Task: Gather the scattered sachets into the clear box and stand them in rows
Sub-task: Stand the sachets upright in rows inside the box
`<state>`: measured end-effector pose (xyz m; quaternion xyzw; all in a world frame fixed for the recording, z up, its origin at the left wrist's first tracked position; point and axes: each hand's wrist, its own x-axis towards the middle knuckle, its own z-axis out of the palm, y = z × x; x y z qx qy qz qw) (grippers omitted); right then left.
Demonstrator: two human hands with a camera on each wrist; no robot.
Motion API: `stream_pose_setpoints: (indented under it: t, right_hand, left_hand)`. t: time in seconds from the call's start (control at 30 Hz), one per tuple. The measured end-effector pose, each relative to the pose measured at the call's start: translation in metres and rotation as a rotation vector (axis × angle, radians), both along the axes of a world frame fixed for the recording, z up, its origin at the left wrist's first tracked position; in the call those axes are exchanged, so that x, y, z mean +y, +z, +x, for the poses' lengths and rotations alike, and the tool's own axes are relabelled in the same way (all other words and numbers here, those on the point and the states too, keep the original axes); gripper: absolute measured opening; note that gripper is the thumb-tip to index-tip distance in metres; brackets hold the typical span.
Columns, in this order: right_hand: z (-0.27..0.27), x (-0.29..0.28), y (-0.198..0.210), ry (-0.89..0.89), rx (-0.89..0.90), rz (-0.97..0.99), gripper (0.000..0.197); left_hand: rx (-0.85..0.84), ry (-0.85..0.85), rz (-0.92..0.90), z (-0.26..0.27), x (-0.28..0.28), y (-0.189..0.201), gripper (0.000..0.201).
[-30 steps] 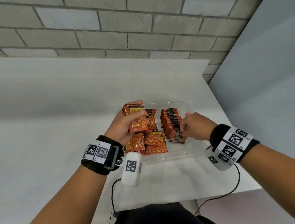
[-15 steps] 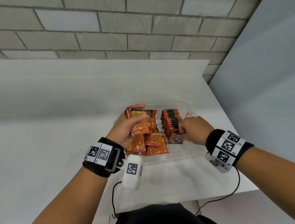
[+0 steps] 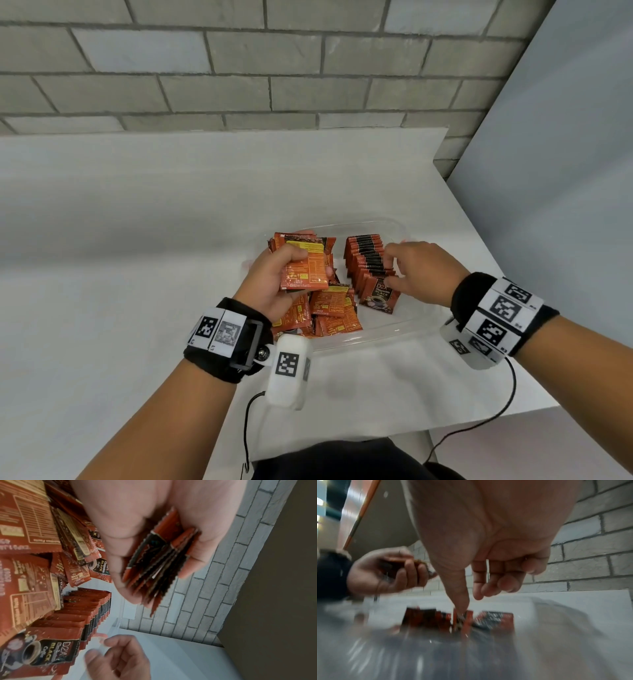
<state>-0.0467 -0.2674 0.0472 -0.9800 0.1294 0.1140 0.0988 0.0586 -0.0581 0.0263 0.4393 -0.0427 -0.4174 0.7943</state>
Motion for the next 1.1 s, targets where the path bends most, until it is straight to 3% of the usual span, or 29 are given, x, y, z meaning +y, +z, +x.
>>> stream_pose_setpoints:
  t: [0.17,0.33,0.47,0.6,0.67,0.77,0.87,1.0,1.1]
  right_hand:
    - [0.002,0.02,0.029,-0.116,-0.257,0.538,0.02]
    - [0.009,0.038,0.026,-0.088,-0.308,0.767,0.042]
    - [0.011,0.037,0.022,-0.119,-0.374,0.79,0.024]
    - [0.005,0.035,0.028,-0.16,-0.649,0.697,0.018]
    - [0.0,0.037,0.03,-0.078,-0.723,0.603,0.019]
    - [-0.003,0.044,0.025,0.074,-0.578,0.455,0.015]
    - [-0.005,0.041,0.022,0.131,-0.419,0.35,0.027]
    - [-0.003,0.031,0.028,0.029,-0.564,0.448,0.029]
    - [0.003,0.024,0.032,-0.009,-0.515,0.407,0.036]
  left_hand:
    - [-0.023,-0.043,0.037,-0.003,-0.006,0.002,0.031]
    - [-0.057,-0.103,-0.001,-0.009,-0.015,0.008,0.033]
    - [-0.074,-0.119,0.022,-0.009,-0.015,0.004,0.029]
    - [-0.018,-0.054,0.033,-0.008,-0.015,0.002,0.043]
    - [0.022,-0.005,0.015,-0.007,-0.014,0.001,0.039]
    - [0.012,-0.013,-0.034,-0.007,-0.016,0.004,0.011]
    - [-0.101,0.006,-0.057,-0.008,-0.019,0.004,0.029]
    - [-0.235,0.012,-0.031,-0.009,-0.02,0.004,0.049]
    - [-0.283,-0.038,0.002,-0.01,-0.022,0.002,0.053]
